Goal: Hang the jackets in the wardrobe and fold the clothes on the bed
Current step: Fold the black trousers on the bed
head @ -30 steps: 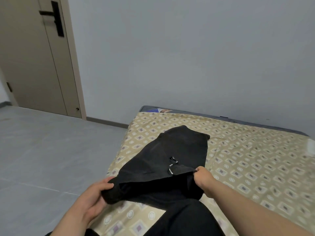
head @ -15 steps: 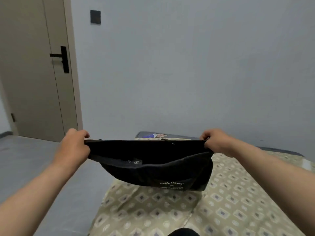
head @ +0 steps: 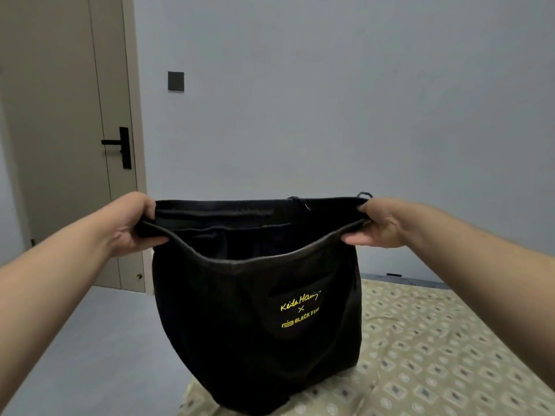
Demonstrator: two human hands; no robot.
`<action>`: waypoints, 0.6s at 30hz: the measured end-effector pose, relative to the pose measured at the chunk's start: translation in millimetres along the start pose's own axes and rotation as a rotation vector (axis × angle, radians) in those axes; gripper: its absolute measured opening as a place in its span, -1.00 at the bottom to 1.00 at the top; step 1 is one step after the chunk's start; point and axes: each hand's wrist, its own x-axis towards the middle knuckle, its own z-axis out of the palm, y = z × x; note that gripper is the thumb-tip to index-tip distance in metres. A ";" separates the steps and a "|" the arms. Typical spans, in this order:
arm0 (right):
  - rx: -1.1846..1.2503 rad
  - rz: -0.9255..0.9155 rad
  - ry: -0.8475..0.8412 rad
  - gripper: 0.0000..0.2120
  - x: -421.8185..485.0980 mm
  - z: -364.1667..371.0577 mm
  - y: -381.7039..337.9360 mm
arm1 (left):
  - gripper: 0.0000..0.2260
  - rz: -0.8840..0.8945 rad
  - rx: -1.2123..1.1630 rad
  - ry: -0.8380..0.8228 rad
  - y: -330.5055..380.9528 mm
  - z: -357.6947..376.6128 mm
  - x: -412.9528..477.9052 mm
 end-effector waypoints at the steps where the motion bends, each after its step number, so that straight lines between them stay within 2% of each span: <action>1: 0.140 -0.001 -0.016 -0.72 3.1 5.9 1.1 | -0.81 -0.021 -0.057 -0.037 3.2 3.0 -2.7; 4: 0.494 -0.030 -0.089 -0.77 5.4 28.3 9.1 | -0.91 -0.046 -0.088 -0.123 7.2 13.4 -8.6; 6: 0.494 -0.085 -0.126 -0.85 3.9 44.3 20.5 | -0.92 -0.022 -0.070 -0.142 5.1 20.7 -12.4; 8: 0.326 -0.159 -0.167 -0.80 1.8 57.5 32.8 | -0.93 0.107 0.030 -0.047 1.4 28.2 -9.8; 10: 0.102 -0.241 -0.204 -0.69 0.5 62.9 40.6 | -0.90 0.340 0.239 0.155 -0.5 29.2 -7.1; 12: -0.195 -0.326 -0.149 -0.56 1.9 54.7 38.1 | -0.90 0.567 0.675 0.368 4.3 15.2 -2.7; 13: -0.361 -0.370 -0.064 -0.55 2.8 44.9 33.4 | -0.91 0.614 0.903 0.441 8.4 4.4 -1.5; 15: -0.649 -0.454 0.111 -0.62 2.6 22.7 19.1 | -0.92 0.575 1.192 0.509 18.5 -16.6 1.3; 18: -0.850 -0.519 0.252 -0.70 1.3 7.5 -8.6 | -0.91 0.467 1.407 0.456 29.1 -20.1 5.6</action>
